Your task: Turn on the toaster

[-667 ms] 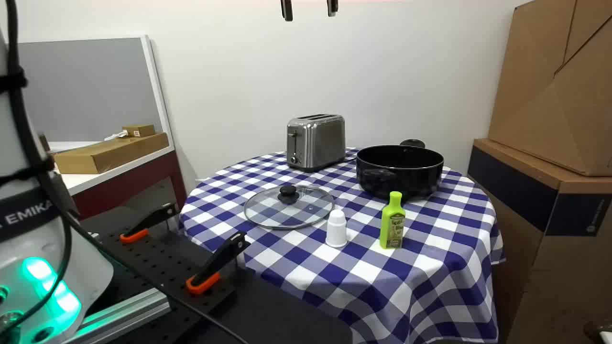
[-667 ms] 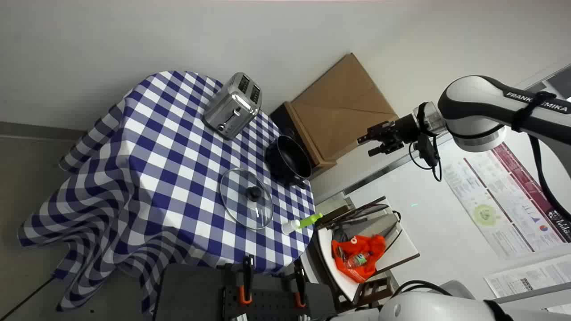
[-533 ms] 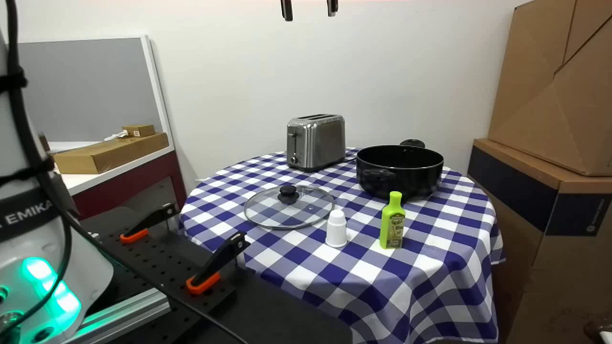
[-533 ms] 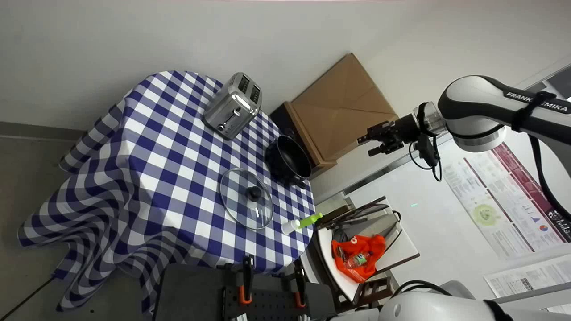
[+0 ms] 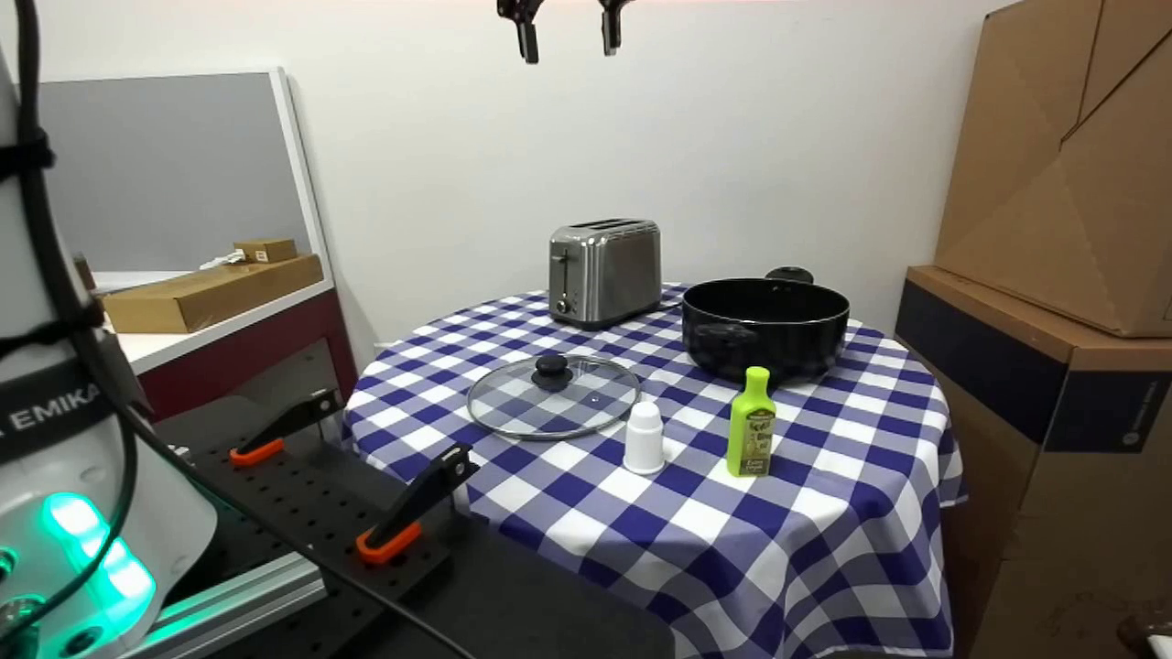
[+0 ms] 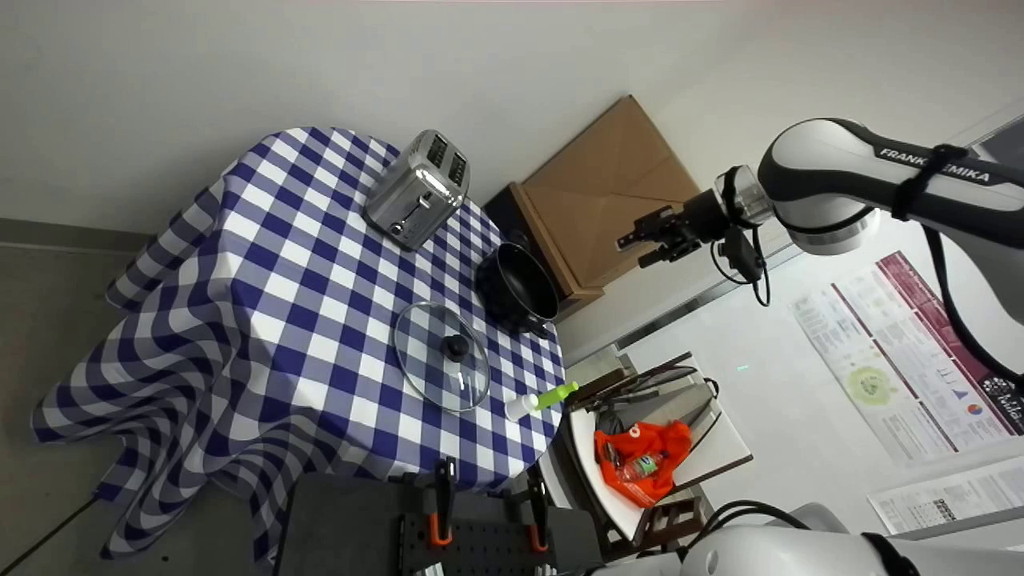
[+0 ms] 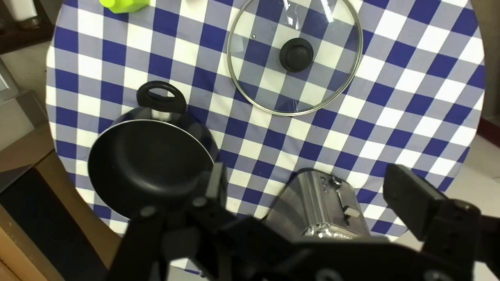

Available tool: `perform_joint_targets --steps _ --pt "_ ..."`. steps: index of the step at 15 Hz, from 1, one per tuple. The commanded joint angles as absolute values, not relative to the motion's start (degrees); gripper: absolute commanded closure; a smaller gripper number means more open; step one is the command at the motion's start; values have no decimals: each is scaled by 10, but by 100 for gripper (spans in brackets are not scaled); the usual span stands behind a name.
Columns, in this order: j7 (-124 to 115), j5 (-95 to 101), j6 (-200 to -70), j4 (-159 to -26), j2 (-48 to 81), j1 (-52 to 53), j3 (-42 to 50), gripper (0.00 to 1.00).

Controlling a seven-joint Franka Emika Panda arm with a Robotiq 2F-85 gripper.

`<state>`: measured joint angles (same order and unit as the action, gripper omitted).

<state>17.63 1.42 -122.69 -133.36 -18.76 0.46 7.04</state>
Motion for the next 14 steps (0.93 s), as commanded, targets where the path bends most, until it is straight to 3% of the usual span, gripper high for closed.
perform_joint_targets --steps 1,13,14 --pt "199 14 -1263 -1291 -107 27 42 0" --pt "197 97 -1367 -1103 179 53 -48 0" --pt "199 110 -1372 -1091 196 58 -53 3"
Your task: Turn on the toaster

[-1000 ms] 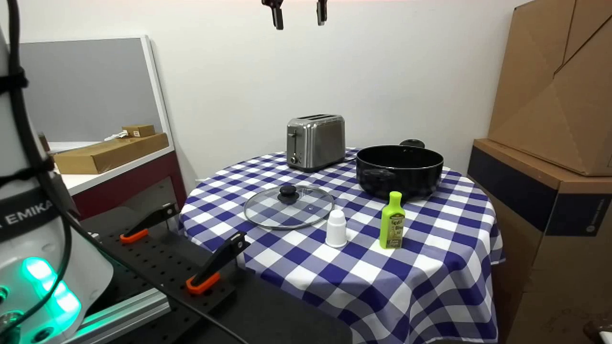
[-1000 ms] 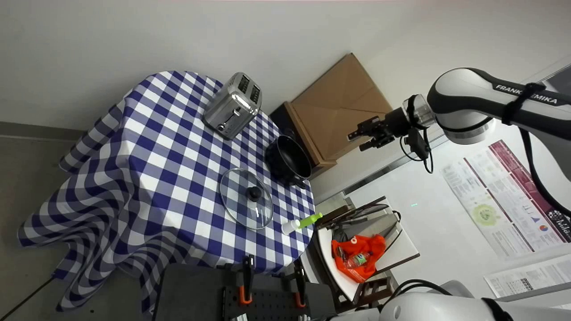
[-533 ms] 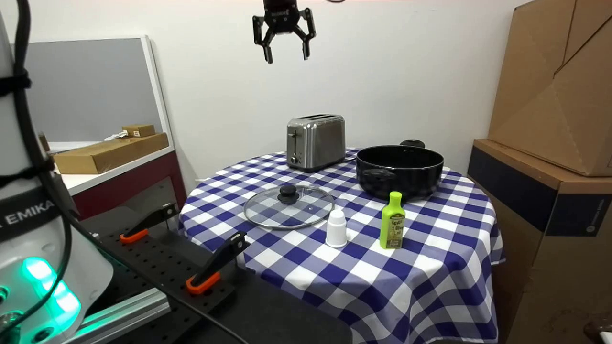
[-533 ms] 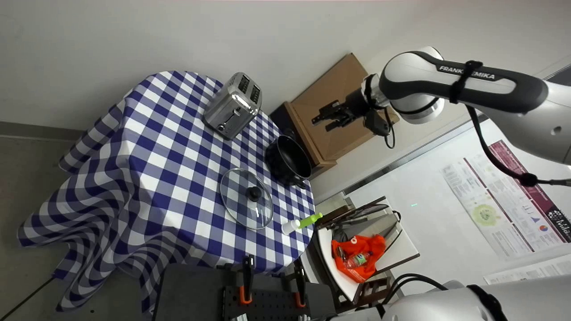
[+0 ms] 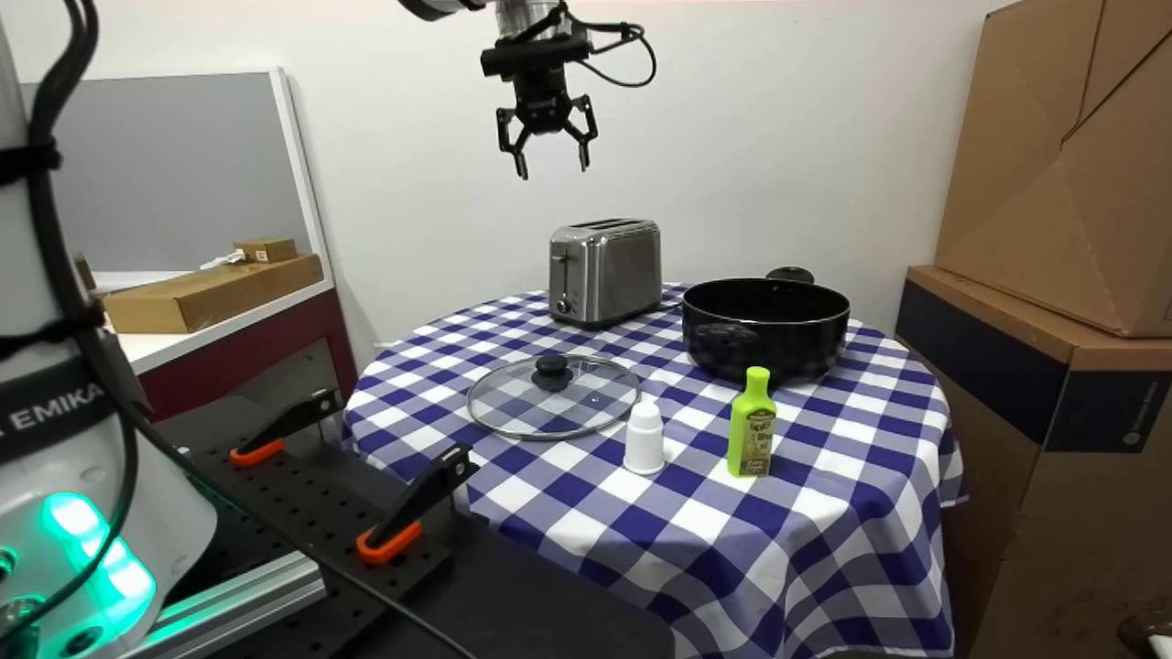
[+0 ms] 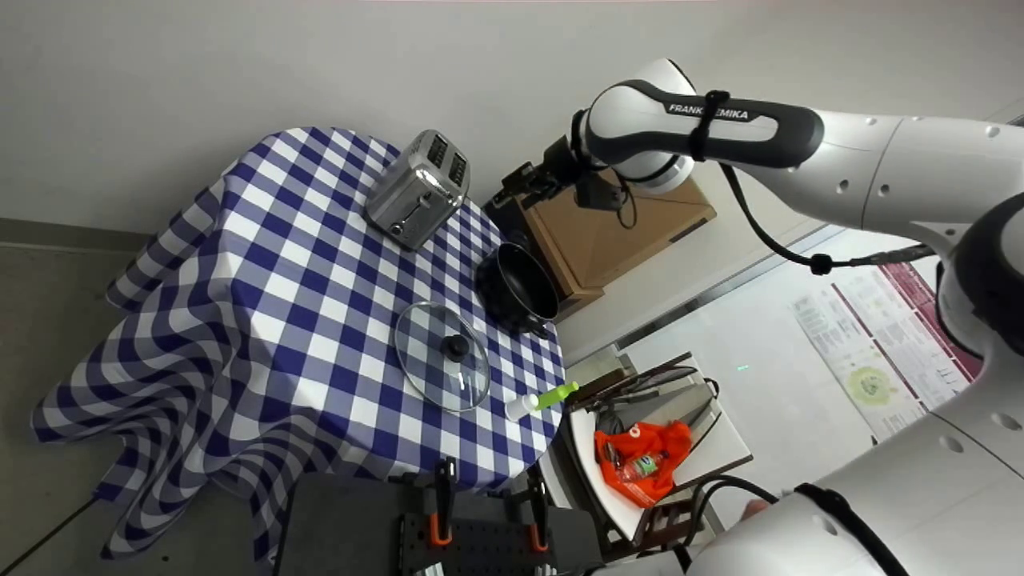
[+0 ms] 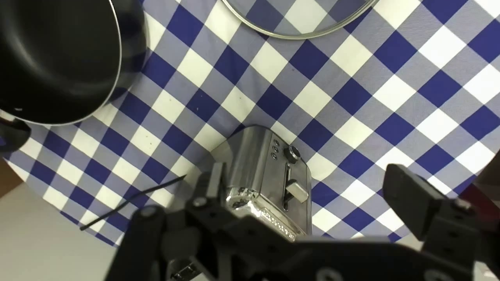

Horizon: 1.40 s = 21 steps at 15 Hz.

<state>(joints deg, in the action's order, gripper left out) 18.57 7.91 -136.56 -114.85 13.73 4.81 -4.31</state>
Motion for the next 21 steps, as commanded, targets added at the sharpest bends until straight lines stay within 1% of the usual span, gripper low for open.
perform_joint_targets --steps 1,2,3,4,11,12,13,21 --pt "200 120 -1371 -1079 210 61 -57 9" --pt "202 131 -1372 -1070 222 67 -61 28" --pt "206 138 -1373 -1062 234 70 -65 30" --pt "207 147 -1374 -1057 243 75 -68 36" --pt "196 197 -1406 -1029 289 92 -60 92" --pt "193 205 -1415 -1027 294 93 -57 98" --pt "189 213 -1425 -1028 298 94 -54 100" --pt "98 194 -1514 -1044 326 97 -43 100"
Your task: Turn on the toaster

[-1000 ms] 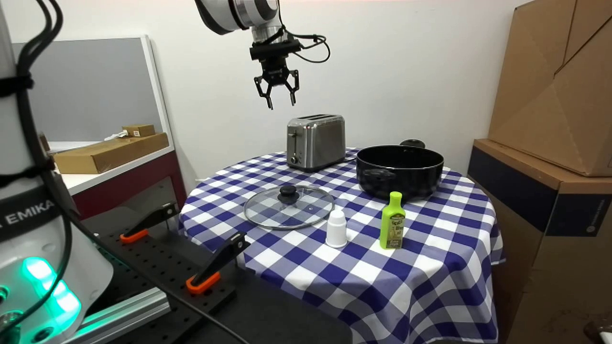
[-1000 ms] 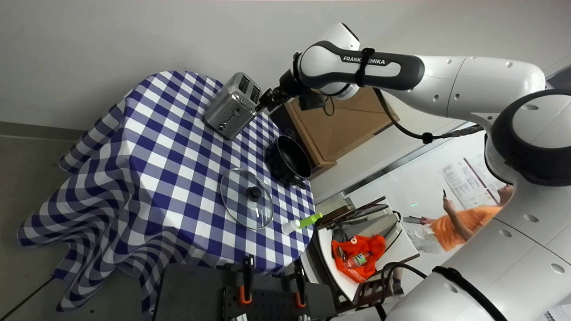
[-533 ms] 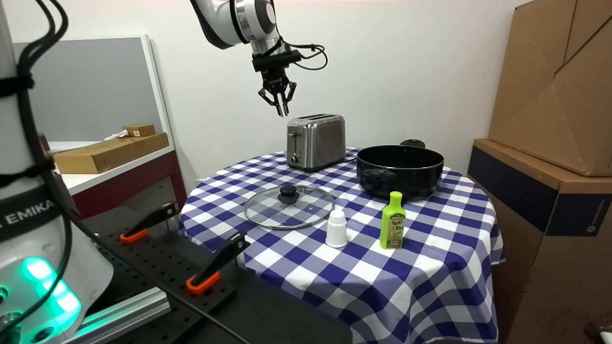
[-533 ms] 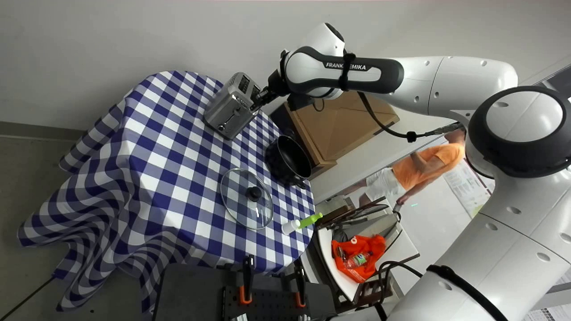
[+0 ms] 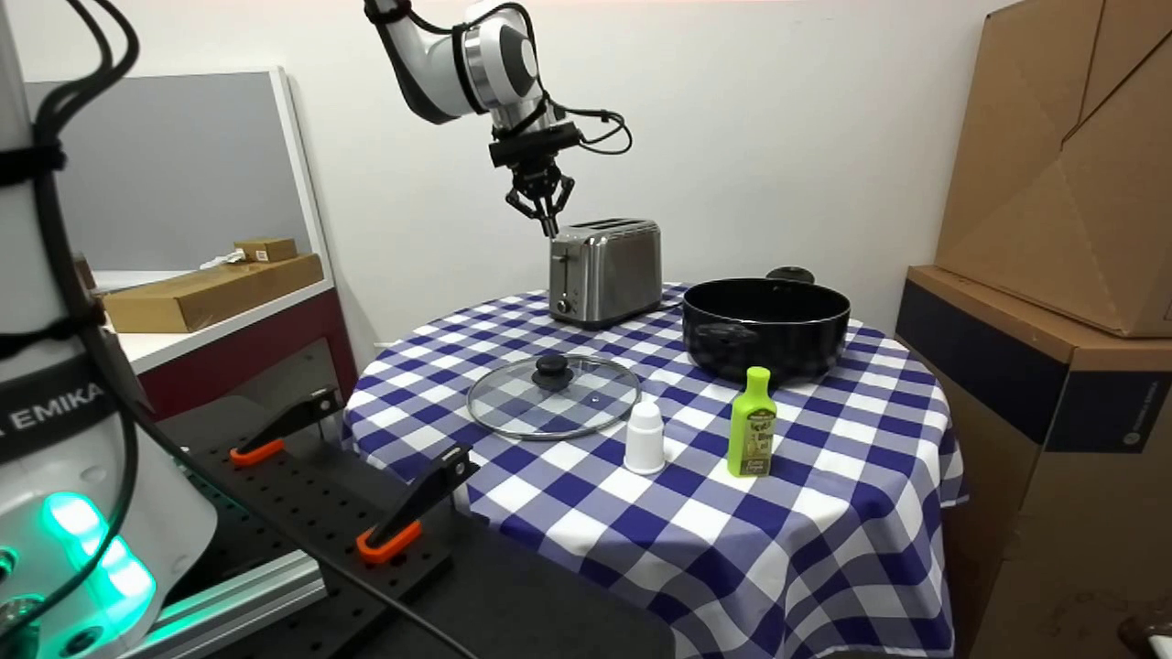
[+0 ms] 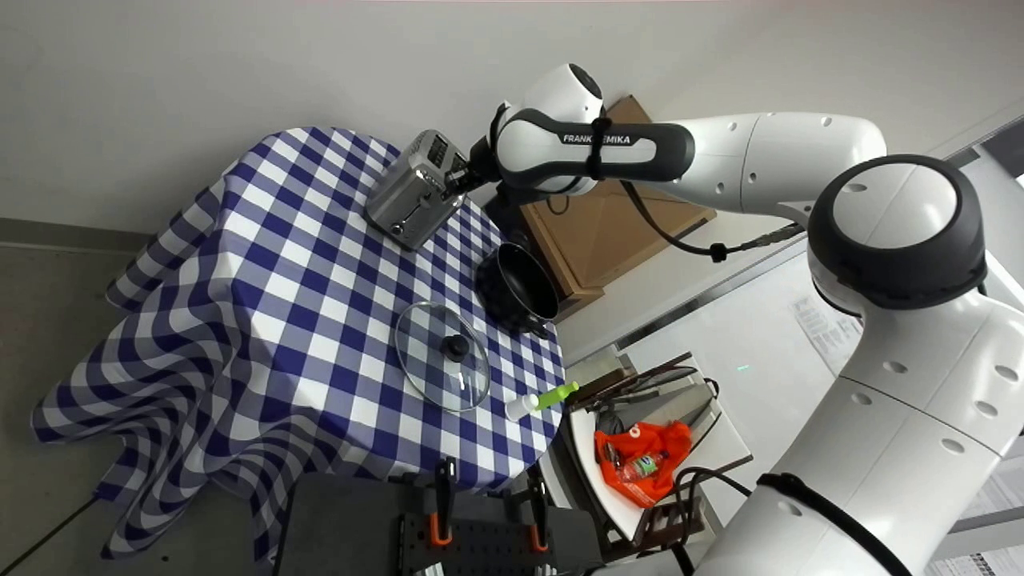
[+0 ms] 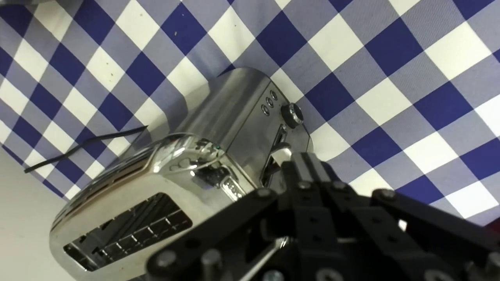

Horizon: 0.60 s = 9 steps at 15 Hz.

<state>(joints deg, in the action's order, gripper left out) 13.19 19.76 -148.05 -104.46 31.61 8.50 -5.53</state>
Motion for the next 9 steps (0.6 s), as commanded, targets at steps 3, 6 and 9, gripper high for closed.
perform_joint_targets --steps 3,6,9 --pt "69 203 -1552 -1047 329 107 -30 100" --pt "49 214 -1584 -1051 333 122 -12 100" --pt "37 226 -1606 -1059 336 141 7 100"
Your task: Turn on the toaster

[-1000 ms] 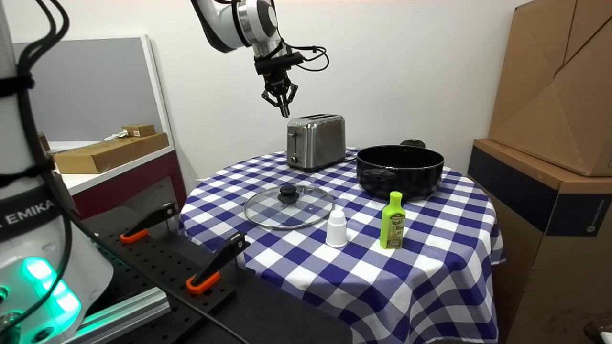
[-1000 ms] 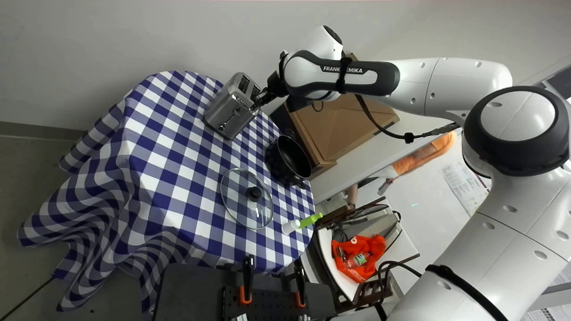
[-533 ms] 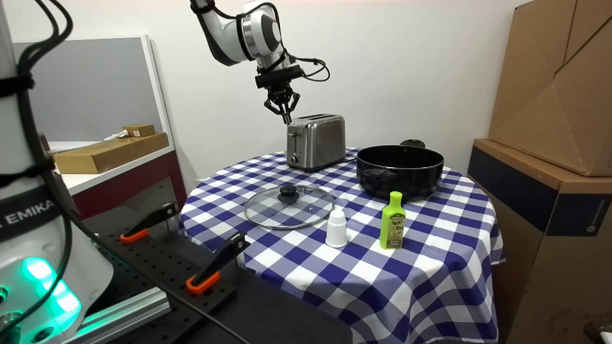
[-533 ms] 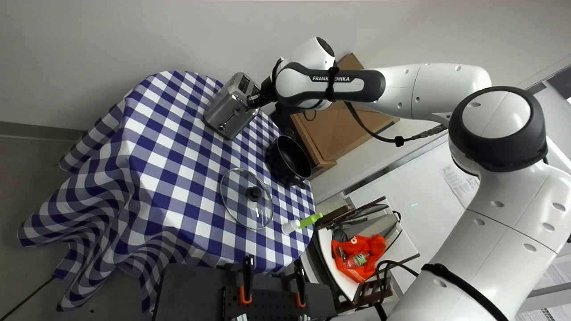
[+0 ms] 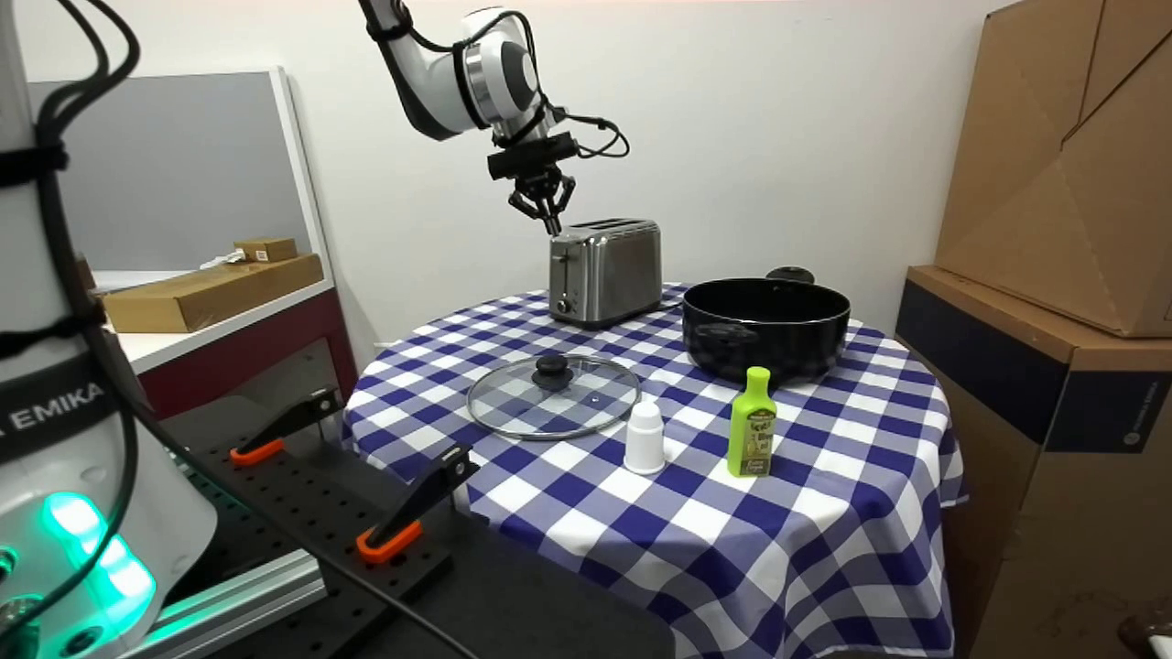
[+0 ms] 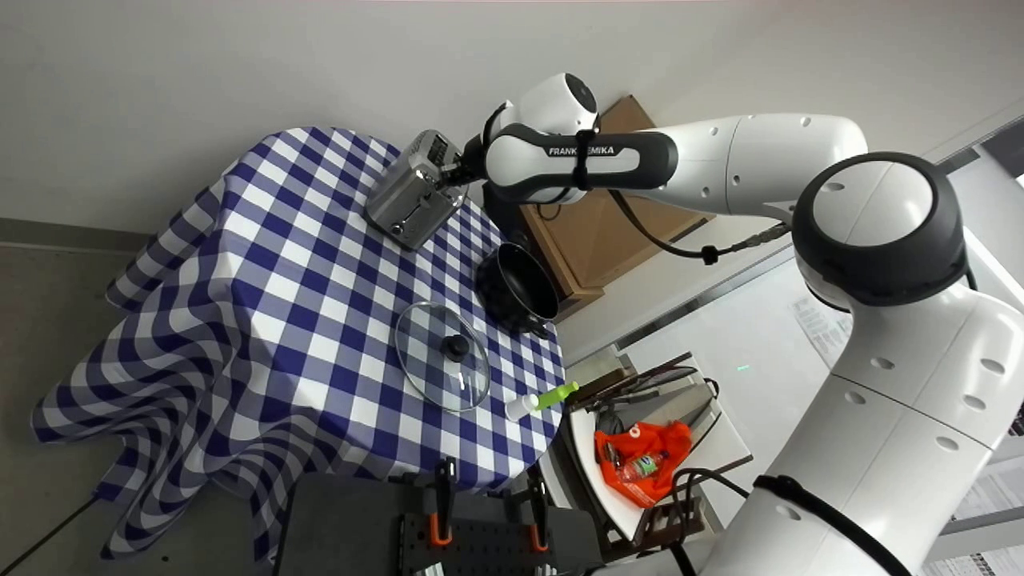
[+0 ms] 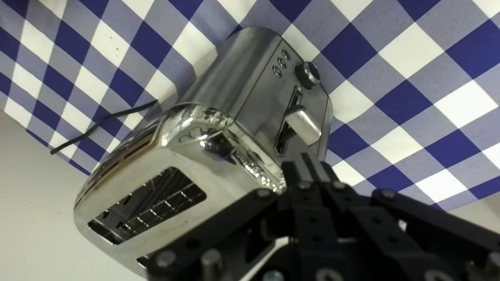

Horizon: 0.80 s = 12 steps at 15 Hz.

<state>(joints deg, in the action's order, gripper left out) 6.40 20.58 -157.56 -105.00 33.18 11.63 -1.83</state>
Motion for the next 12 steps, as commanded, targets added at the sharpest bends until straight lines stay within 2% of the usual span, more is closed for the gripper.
perform_joint_targets --steps 1,12 --pt "33 227 -1610 -1061 337 146 12 100" --pt "20 234 -1637 -1056 372 175 52 100"
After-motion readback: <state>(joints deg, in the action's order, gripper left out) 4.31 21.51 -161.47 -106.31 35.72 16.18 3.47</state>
